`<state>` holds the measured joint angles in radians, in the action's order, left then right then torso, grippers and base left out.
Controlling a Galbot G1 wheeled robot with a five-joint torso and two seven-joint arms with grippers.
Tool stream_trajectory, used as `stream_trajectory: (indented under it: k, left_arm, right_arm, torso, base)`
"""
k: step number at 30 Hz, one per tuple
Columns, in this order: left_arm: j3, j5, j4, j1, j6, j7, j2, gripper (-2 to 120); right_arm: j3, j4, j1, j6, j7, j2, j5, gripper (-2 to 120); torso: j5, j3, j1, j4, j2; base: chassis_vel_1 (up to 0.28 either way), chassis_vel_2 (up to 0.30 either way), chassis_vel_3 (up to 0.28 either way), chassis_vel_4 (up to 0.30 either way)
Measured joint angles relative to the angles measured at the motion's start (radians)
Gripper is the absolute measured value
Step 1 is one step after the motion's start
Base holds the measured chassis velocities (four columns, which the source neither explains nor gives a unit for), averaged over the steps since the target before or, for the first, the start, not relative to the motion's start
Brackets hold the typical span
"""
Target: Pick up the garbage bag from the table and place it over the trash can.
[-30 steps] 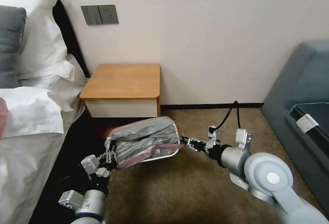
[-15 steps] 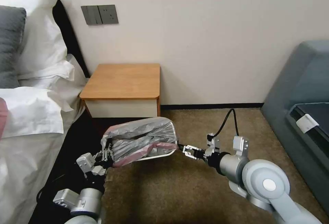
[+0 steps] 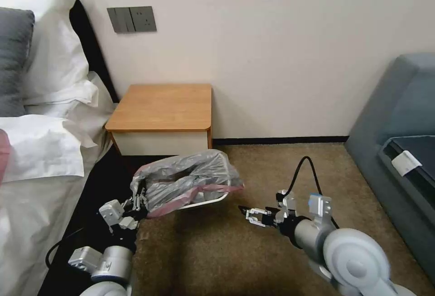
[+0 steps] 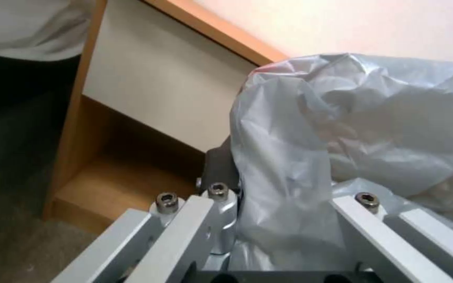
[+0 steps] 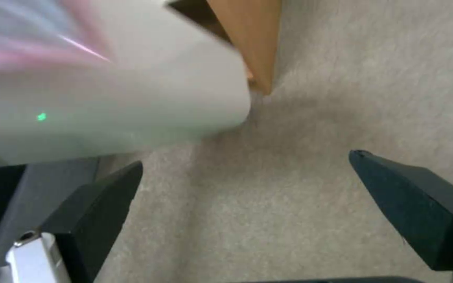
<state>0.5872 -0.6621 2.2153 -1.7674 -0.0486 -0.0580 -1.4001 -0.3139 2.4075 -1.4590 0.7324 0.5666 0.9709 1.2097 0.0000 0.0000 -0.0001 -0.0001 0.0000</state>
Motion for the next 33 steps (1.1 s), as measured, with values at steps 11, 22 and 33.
stream_trajectory:
  k: [11, 22, 33]
  left_arm:
    - [0.012, 0.11, -0.013, -0.007, -0.018, 0.004, 0.015, 8]
    - [0.007, 0.199, 0.002, -0.008, -0.027, 0.007, 0.027, 8]
    - [-0.001, 0.213, 0.016, -0.003, -0.027, 0.004, 0.025, 8]
  right_arm:
    - [-0.019, 0.098, 0.051, -0.073, -0.239, -0.161, -0.174, 100]
    - [0.229, 0.046, 0.366, -0.241, -0.769, -0.303, -0.612, 99]
    - [0.399, -0.023, 0.464, -0.195, -0.744, -0.288, -0.714, 62]
  torso:
    - [0.0001, 0.0, 0.0, 0.0004, 0.0]
    - [-0.0001, 0.0, 0.0, 0.0003, 0.0]
    - [-0.0001, 0.0, 0.0, 0.0, 0.0]
  base:
    - [0.0, 0.0, 0.0, 0.0]
    - [0.0, 0.0, 0.0, 0.0]
    - [0.0, 0.0, 0.0, 0.0]
